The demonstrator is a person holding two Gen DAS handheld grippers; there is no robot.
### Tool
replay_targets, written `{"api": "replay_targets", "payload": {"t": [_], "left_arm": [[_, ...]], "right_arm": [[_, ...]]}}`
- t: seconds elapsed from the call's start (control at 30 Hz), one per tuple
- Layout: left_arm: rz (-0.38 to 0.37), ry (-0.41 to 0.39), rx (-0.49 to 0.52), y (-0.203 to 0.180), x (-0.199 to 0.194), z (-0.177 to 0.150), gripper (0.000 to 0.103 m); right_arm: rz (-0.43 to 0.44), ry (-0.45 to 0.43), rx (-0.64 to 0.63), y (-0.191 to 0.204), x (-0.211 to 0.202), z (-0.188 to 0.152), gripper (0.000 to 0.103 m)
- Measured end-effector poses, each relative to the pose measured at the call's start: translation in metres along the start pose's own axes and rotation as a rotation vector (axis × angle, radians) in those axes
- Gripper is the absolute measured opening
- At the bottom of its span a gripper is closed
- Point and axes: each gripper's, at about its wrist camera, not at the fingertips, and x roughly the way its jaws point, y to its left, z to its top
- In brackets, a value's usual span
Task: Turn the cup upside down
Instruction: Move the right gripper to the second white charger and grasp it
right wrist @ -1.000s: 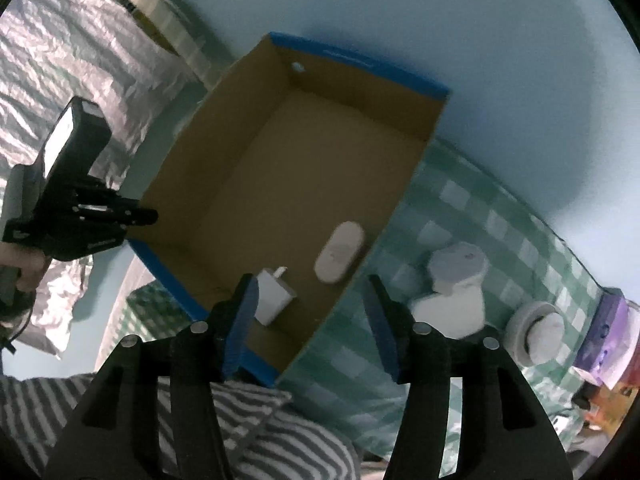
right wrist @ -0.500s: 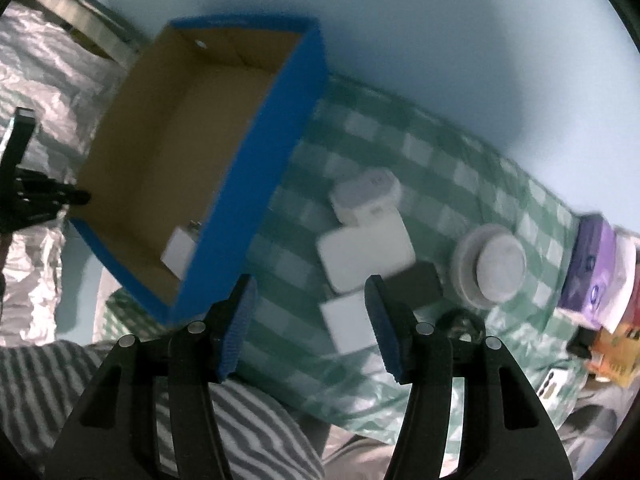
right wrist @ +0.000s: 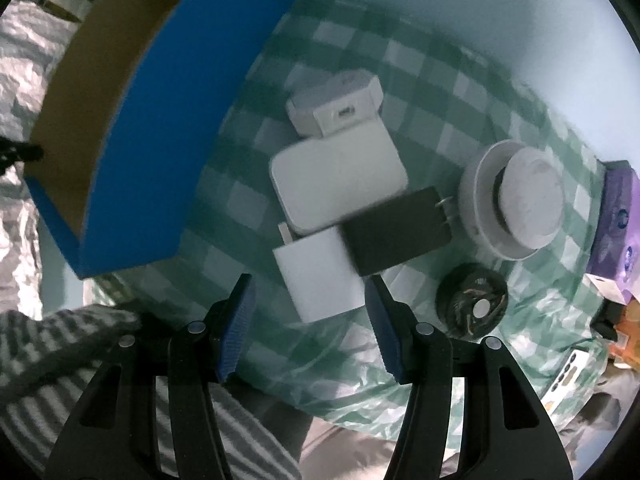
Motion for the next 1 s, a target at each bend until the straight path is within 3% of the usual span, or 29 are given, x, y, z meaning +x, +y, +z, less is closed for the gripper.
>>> {"api": "replay_targets", "payload": {"t": [0.43,0.67,0.83,1.0], "left_arm": [[0.003,0.001,-0.004,0.001,0.0,-0.002,0.007],[0.001,0.002,-0.006,0.001,0.0,-0.001,0.007],[0.0,0.001,-0.005,0.001,0.001,-0.001,0.007],[0.0,0.003,0.0,-0.001,0.001,-0.001,0.007]], "right_arm": [[-0.039,0.068,-0.046,0.004,0.037,0.005,0.06],[-0.017,0.097,0.025,0.005,0.046,0.01,0.058],[0.062,0.131,0.13,0.007,0.051,0.01,0.055],[0.023,0.116,0.13,0.016,0.055,0.014,0.055]]}}
